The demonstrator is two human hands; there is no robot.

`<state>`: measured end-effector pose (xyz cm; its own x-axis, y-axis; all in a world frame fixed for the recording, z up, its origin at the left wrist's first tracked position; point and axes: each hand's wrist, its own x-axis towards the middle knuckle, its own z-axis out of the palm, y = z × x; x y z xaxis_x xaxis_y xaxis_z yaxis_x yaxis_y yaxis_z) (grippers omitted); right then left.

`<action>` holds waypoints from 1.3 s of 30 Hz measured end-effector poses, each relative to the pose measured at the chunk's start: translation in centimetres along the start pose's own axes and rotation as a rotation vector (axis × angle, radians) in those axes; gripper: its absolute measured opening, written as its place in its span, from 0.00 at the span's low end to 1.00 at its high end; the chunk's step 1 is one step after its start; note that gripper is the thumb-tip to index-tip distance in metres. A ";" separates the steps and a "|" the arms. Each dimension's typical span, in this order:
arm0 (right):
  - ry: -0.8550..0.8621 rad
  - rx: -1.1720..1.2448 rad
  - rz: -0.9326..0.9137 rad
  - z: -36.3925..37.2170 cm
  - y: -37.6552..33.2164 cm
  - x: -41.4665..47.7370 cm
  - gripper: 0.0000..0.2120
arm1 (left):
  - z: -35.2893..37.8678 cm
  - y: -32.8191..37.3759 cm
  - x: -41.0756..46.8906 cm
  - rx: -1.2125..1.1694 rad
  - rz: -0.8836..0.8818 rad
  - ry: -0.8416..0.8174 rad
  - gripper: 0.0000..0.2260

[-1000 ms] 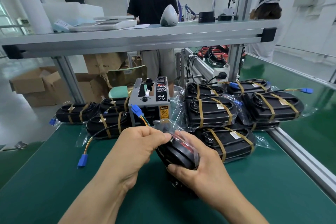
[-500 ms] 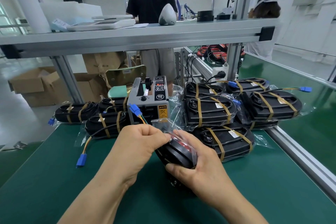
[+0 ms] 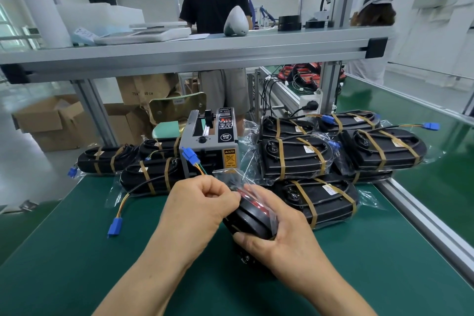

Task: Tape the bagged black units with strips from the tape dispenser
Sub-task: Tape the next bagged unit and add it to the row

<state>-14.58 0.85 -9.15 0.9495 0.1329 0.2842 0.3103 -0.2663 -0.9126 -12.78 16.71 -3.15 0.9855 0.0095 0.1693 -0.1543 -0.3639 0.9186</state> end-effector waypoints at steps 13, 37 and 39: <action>-0.001 -0.016 -0.063 -0.1 0.2 0.2 0.30 | 1.4 -1.2 -0.2 -0.425 -0.229 0.011 0.07; 0.096 0.145 -0.017 2.4 2.4 -1.6 0.37 | 2.0 -6.5 -2.4 -0.114 0.131 -0.039 0.17; 0.168 0.184 0.044 2.9 2.7 -2.2 0.34 | 3.0 -7.1 -3.2 -0.064 0.191 -0.027 0.16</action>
<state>-15.94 2.62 -13.10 0.9609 -0.0401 0.2739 0.2696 -0.0876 -0.9590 -14.64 16.45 -11.28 0.9393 -0.0794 0.3337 -0.3418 -0.2965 0.8918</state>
